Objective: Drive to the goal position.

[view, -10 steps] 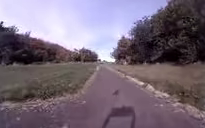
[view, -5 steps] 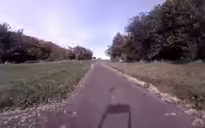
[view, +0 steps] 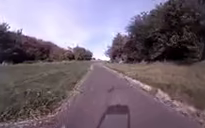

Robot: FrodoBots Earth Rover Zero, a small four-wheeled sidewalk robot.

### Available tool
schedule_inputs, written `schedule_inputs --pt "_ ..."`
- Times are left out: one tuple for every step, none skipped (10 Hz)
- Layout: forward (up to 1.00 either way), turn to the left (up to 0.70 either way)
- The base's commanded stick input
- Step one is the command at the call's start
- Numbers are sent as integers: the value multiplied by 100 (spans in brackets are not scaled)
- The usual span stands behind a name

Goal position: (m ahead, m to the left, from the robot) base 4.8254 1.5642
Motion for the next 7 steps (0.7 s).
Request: schedule_inputs --pt "85 0" --pt "85 0" --pt "85 0" --pt "85 0" --pt "85 0" --pt "85 0" --pt "85 0"
